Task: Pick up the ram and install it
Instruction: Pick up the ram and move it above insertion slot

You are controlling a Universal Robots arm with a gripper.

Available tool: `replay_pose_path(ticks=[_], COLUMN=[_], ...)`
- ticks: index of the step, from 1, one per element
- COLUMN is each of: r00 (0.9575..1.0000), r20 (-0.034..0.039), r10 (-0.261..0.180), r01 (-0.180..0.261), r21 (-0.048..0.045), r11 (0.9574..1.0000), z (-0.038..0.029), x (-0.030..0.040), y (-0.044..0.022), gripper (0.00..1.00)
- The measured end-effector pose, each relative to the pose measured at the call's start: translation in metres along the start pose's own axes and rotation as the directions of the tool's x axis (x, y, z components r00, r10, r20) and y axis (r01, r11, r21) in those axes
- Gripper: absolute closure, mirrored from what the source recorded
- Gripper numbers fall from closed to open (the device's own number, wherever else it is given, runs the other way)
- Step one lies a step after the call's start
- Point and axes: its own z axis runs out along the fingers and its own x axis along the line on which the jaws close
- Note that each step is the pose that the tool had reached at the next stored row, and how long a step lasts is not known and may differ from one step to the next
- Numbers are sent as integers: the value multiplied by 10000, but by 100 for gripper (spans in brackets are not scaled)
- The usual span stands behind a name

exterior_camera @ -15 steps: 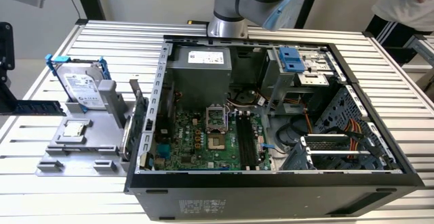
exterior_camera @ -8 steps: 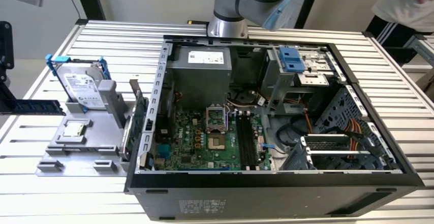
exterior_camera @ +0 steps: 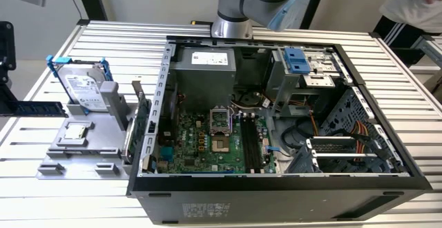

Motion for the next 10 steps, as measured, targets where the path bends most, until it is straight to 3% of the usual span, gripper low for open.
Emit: replay_pose_path(ticks=[10], r00=[10000], r20=[1], r10=[-1], r01=[1], r21=[0], r11=[10000], z=[0], x=[0], y=[-104], gripper=[100])
